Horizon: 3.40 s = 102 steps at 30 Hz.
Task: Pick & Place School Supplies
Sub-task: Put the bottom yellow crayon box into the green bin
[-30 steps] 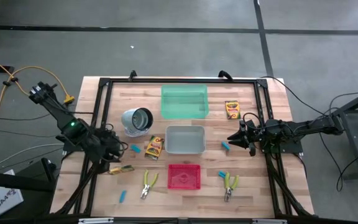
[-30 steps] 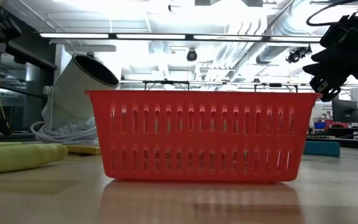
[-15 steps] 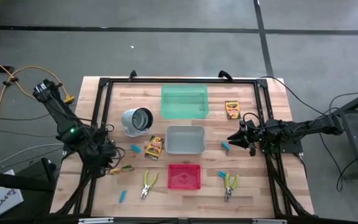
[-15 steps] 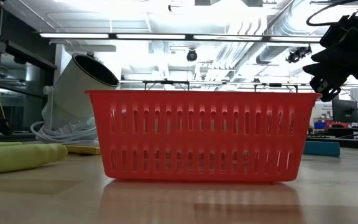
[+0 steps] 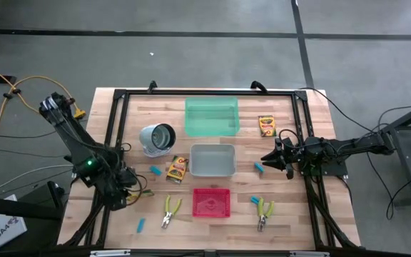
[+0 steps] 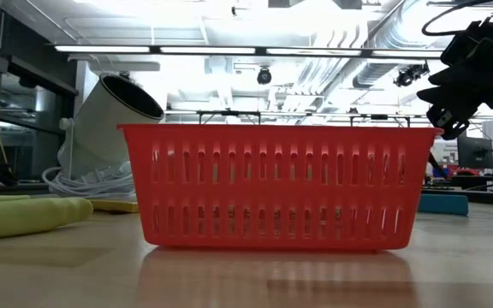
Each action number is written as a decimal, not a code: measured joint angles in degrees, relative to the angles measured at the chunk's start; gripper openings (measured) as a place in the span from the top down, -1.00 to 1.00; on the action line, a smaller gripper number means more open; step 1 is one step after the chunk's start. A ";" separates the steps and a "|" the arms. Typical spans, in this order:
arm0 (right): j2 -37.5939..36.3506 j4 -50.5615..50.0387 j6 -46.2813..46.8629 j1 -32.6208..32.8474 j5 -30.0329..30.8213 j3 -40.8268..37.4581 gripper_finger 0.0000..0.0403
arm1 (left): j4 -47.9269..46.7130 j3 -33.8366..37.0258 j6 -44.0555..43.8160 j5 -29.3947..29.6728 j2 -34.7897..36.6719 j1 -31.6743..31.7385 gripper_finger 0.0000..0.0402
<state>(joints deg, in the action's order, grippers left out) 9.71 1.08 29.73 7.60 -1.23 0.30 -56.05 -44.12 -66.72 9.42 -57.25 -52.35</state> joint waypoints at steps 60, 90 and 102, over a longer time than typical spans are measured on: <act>-0.01 -0.02 0.00 0.00 0.00 0.00 0.52 | 3.13 0.07 -3.59 -2.07 -15.33 0.10 -0.01; -0.02 -0.01 0.00 0.00 0.00 0.00 0.52 | 4.88 0.07 2.40 -0.65 -17.05 3.91 0.33; -0.02 -0.01 0.00 0.02 0.00 0.01 0.52 | 4.94 -0.13 1.79 -0.51 -16.94 3.91 0.89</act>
<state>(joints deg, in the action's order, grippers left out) 9.69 1.07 29.74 7.62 -1.23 0.30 -51.11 -44.25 -64.93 8.91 -74.19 -48.45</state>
